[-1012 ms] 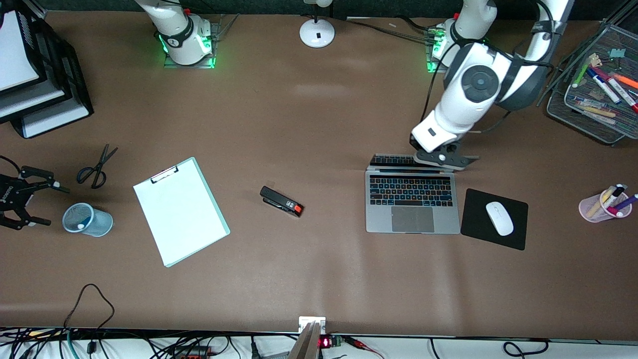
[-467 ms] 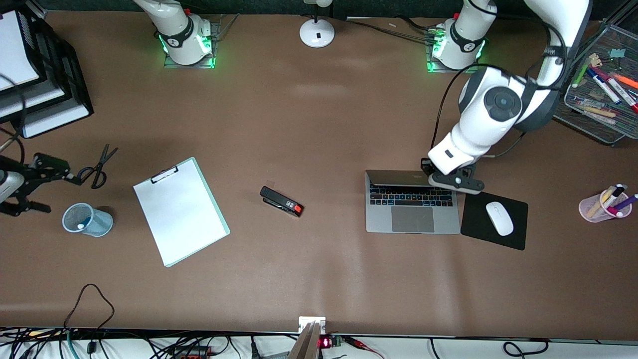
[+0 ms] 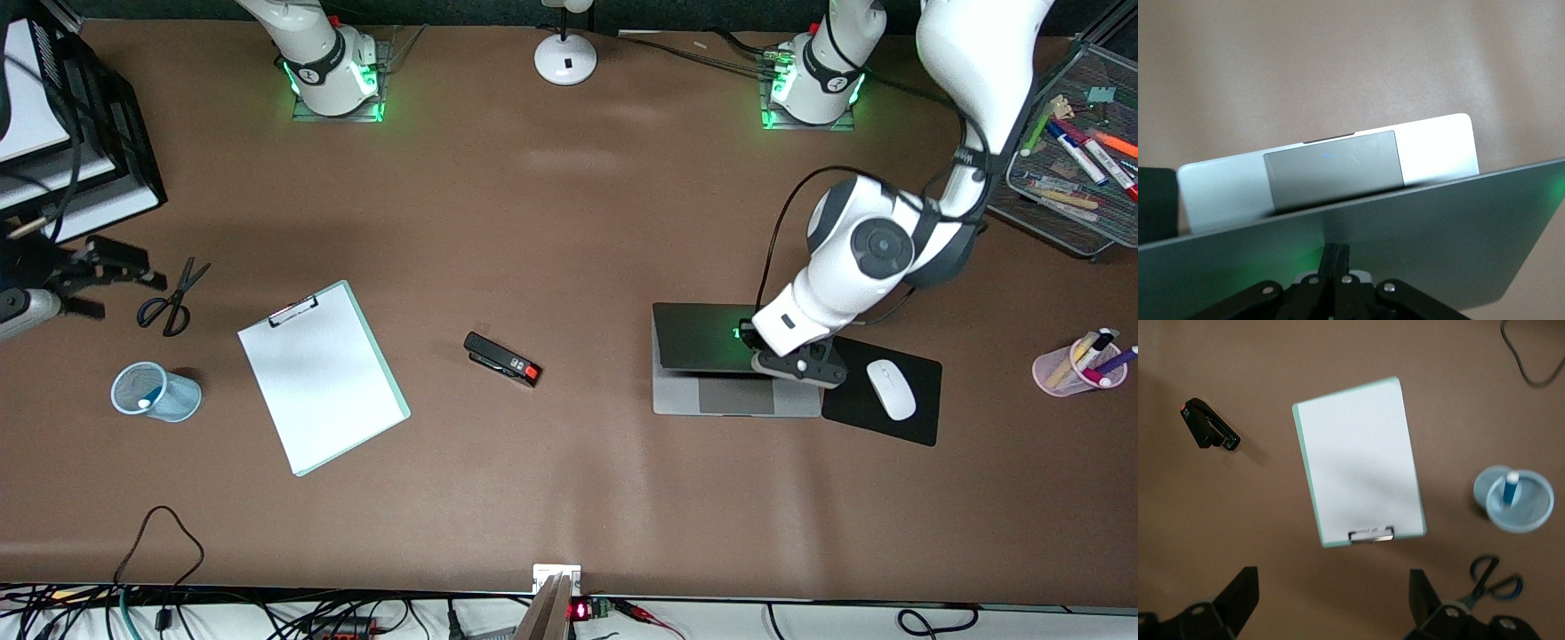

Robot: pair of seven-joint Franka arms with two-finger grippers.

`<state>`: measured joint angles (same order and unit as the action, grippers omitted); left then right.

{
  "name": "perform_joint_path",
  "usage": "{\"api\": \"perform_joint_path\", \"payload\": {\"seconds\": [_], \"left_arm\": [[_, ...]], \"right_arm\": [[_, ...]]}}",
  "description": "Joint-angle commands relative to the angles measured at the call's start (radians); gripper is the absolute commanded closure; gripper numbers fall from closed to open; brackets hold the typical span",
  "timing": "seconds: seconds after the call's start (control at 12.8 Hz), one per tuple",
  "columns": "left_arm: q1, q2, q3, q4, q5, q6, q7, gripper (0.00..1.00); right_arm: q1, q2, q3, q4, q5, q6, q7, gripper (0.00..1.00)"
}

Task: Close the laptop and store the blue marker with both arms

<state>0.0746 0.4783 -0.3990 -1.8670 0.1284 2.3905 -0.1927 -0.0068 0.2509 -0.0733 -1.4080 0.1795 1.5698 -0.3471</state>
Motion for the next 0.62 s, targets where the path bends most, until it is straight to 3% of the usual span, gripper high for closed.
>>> {"api": "perform_joint_path", "payload": {"seconds": [0.0, 0.16, 0.54], "left_arm": [[0.002, 0.106, -0.003, 0.093, 0.042, -0.005, 0.01, 1.0], [0.002, 0.158, -0.003, 0.114, 0.045, -0.004, 0.009, 1.0], [0.002, 0.239, 0.005, 0.137, 0.045, 0.067, 0.007, 1.0]], "right_arm": [[0.051, -0.111, -0.003, -0.083, -0.076, -0.042, 0.231, 0.0], [0.065, -0.195, -0.002, -0.175, -0.112, -0.033, 0.314, 0.0], [0.068, -0.317, 0.004, -0.287, -0.155, -0.013, 0.399, 0.0]]}}
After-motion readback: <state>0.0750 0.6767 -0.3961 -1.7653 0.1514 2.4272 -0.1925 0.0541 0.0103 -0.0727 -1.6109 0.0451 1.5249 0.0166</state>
